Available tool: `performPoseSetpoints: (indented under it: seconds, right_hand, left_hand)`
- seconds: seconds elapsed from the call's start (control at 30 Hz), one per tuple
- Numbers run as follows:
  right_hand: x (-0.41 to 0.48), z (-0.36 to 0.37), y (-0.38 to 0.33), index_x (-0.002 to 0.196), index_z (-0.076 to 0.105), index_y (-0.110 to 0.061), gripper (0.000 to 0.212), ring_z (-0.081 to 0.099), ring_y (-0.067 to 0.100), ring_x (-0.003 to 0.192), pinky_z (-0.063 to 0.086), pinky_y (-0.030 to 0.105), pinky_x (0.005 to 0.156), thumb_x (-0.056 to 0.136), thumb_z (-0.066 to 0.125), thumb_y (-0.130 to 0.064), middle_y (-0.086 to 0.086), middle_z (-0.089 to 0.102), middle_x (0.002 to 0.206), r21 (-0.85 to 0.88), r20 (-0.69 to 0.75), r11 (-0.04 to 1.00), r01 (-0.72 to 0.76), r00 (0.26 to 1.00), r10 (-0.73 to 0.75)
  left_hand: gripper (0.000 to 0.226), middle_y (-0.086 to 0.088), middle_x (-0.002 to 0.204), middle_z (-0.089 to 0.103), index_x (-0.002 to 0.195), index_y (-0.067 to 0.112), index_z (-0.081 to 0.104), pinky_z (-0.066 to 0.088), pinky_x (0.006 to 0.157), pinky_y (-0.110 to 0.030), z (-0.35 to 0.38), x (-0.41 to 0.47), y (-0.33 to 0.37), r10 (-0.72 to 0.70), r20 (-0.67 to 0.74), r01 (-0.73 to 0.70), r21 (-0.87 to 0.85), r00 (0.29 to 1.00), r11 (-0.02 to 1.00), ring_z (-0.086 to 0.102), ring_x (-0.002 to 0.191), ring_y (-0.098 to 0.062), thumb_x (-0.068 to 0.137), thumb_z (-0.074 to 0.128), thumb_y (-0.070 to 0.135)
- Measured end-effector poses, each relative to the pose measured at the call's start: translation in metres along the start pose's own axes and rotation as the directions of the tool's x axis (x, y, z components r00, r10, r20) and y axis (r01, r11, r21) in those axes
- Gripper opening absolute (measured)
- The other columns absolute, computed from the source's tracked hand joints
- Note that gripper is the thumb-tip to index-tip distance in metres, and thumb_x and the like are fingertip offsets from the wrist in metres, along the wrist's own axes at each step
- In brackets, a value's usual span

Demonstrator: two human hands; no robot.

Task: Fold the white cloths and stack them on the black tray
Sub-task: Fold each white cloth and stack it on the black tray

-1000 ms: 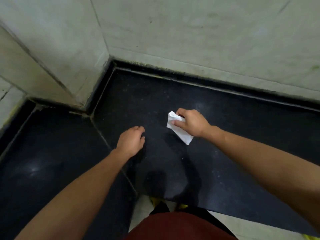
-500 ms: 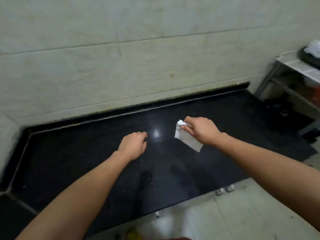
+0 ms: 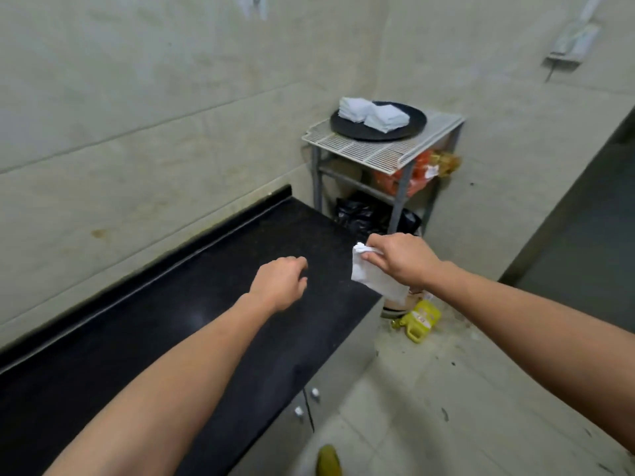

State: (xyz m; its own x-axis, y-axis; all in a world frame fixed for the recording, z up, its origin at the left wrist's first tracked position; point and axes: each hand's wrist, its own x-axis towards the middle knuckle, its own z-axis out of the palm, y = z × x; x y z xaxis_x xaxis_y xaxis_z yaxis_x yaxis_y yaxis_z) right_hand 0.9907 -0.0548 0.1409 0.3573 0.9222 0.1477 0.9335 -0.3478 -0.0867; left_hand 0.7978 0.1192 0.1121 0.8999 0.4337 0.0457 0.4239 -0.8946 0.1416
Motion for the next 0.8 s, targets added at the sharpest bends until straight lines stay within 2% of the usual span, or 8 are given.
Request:
performPoseSetpoints:
  seconds: [0.2, 0.33, 0.43, 0.53, 0.67, 0.8]
  right_hand:
    - [0.011, -0.02, 0.112, 0.098, 0.049, -0.02, 0.03, 0.06, 0.033, 0.085, 0.036, 0.035, 0.059, 0.099, 0.04, -0.049, 0.008, 0.064, 0.09, -0.004, -0.032, 0.997, -0.073, 0.997, 0.073]
    - [0.043, -0.032, 0.187, 0.096, 0.049, -0.019, 0.03, 0.059, 0.033, 0.084, 0.036, 0.036, 0.058, 0.099, 0.041, -0.048, 0.01, 0.064, 0.089, -0.027, -0.056, 0.993, -0.114, 0.992, 0.112]
    - [0.076, -0.047, 0.236, 0.098, 0.051, -0.022, 0.027, 0.06, 0.034, 0.085, 0.042, 0.036, 0.062, 0.098, 0.043, -0.048, 0.01, 0.065, 0.091, -0.012, -0.047, 0.989, -0.146, 0.988, 0.145]
    - [0.109, -0.068, 0.279, 0.095, 0.053, -0.021, 0.028, 0.061, 0.035, 0.084, 0.049, 0.042, 0.067, 0.096, 0.045, -0.048, 0.01, 0.065, 0.09, 0.02, -0.111, 0.984, -0.176, 0.978, 0.177]
    - [0.141, -0.091, 0.326, 0.105, 0.059, -0.016, 0.028, 0.062, 0.033, 0.088, 0.043, 0.037, 0.066, 0.098, 0.048, -0.041, 0.012, 0.068, 0.097, 0.037, -0.156, 0.989, -0.143, 0.977, 0.147]
    - [0.191, -0.106, 0.376, 0.098, 0.058, -0.02, 0.027, 0.06, 0.029, 0.085, 0.035, 0.033, 0.062, 0.098, 0.046, -0.044, 0.008, 0.066, 0.092, 0.049, -0.177, 0.99, -0.13, 0.975, 0.137]
  left_hand:
    - [0.025, -0.002, 0.108, 0.062, 0.113, 0.018, 0.056, 0.05, 0.074, -0.038, 0.008, 0.119, 0.07, 0.179, -0.024, -0.178, 0.02, 0.984, 0.984, 0.06, 0.097, -0.026, 0.095, 0.048, 0.033]
    - [0.023, -0.002, 0.104, 0.064, 0.111, 0.018, 0.057, 0.052, 0.073, -0.041, 0.008, 0.213, 0.106, 0.254, -0.104, -0.256, -0.008, 0.962, 0.967, 0.061, 0.096, -0.027, 0.094, 0.049, 0.031]
    - [0.019, -0.001, 0.099, 0.064, 0.105, 0.017, 0.058, 0.051, 0.071, -0.04, -0.008, 0.281, 0.122, 0.268, -0.149, -0.274, -0.017, 0.952, 0.962, 0.061, 0.093, -0.026, 0.092, 0.051, 0.03]
    - [0.021, -0.003, 0.1, 0.067, 0.105, 0.017, 0.061, 0.049, 0.073, -0.038, -0.028, 0.346, 0.134, 0.265, -0.23, -0.276, -0.013, 0.936, 0.961, 0.062, 0.096, -0.028, 0.089, 0.054, 0.03]
    - [0.027, -0.004, 0.106, 0.067, 0.112, 0.017, 0.061, 0.048, 0.078, -0.039, -0.036, 0.405, 0.148, 0.24, -0.24, -0.256, -0.036, 0.941, 0.966, 0.061, 0.101, -0.028, 0.09, 0.054, 0.031]
    - [0.025, -0.002, 0.103, 0.065, 0.11, 0.017, 0.06, 0.051, 0.077, -0.041, -0.036, 0.456, 0.152, 0.2, -0.257, -0.219, -0.047, 0.945, 0.975, 0.061, 0.096, -0.025, 0.092, 0.052, 0.031]
